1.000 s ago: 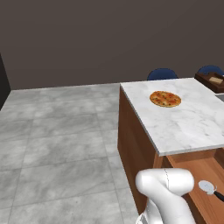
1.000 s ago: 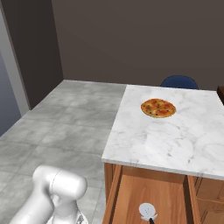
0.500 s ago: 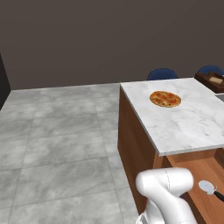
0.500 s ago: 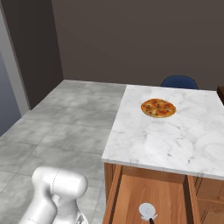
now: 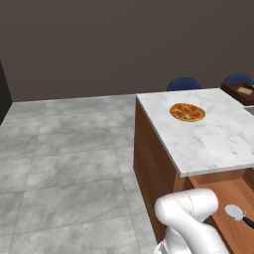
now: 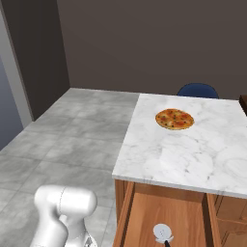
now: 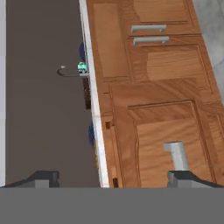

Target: Take the pizza cutter from the drawer on the right and place it on the dining counter for cutting.

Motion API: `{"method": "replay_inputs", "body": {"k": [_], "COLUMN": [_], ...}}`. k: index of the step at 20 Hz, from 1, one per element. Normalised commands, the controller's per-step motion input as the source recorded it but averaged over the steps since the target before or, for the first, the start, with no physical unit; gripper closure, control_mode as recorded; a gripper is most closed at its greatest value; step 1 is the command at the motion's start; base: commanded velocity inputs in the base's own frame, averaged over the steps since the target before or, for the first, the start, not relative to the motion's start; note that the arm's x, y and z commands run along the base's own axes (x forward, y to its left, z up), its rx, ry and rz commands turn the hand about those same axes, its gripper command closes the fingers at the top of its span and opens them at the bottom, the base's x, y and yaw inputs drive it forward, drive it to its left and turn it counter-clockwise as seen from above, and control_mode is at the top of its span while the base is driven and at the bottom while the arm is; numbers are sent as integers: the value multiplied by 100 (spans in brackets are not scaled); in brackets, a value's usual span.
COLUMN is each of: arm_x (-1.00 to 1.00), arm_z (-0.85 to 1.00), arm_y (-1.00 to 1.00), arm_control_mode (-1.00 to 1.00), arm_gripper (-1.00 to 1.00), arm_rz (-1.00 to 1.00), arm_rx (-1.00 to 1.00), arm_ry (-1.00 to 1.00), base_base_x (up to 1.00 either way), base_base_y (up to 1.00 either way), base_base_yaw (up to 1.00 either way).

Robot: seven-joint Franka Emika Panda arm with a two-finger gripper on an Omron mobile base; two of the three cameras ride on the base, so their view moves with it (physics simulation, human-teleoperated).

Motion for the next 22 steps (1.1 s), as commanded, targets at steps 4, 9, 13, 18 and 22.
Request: {"method": "replay_inputs", "body": {"k": [4,9,13,18,22], "arm_x": [0,0,3,21,42], "arm_z": [100,100,83,52,54], "arm_y": [15,36,63,73,41], "arm_control_mode": [-100,-100,-100,-100,-100], "arm_gripper": [-100,-100,-100,-100,-100], "arm_rz": [0,0,0,0,0], "arm_rx": [0,0,-4,-6,0], "arm_ry": [0,0,0,4,10], "base_base_x": [0,0,0,0,0], "base_base_y": [0,0,0,0,0], "base_base_yaw": [0,0,0,0,0]}}
